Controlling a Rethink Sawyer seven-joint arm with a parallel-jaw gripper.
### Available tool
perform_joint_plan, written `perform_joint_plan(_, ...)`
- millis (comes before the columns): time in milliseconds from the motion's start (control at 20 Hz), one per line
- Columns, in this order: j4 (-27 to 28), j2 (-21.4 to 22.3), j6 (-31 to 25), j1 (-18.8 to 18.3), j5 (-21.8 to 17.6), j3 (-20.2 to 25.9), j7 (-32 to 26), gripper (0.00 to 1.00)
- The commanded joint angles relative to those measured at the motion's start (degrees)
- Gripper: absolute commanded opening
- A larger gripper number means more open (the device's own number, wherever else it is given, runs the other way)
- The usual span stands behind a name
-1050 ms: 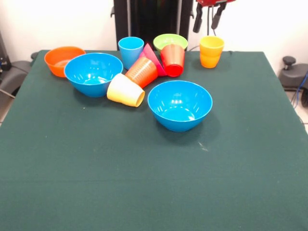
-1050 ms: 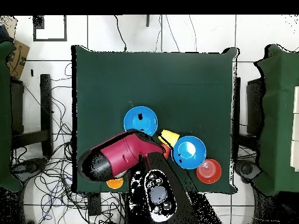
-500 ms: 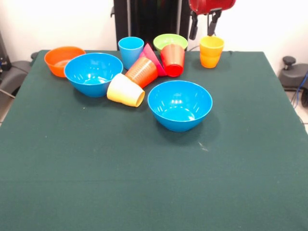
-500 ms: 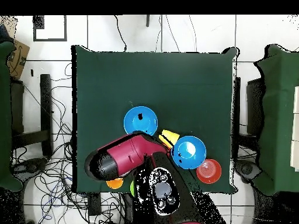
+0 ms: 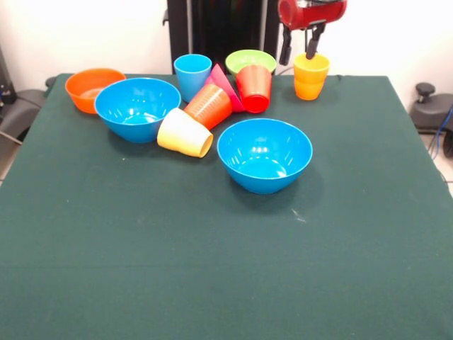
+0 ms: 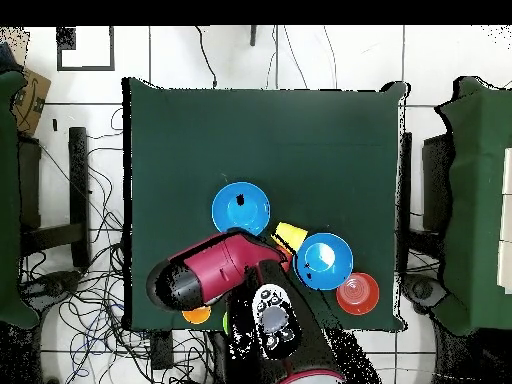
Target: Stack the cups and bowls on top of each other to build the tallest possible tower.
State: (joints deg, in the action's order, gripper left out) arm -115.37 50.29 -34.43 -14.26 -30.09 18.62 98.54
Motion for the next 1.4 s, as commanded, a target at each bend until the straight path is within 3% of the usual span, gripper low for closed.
perform_joint_plan(50, -0.73, -3.39, 3.77, 1.57, 0.23, -0.96, 7.86, 1.0)
perform_joint_plan(450, -0.79, -4.72, 1.47, 0.96, 1.39, -0.88, 6.28, 1.0)
perform_joint_plan(1400, -0.68, -10.07, 4.16, 2.81, 0.87, -2.5, 8.32, 1.0)
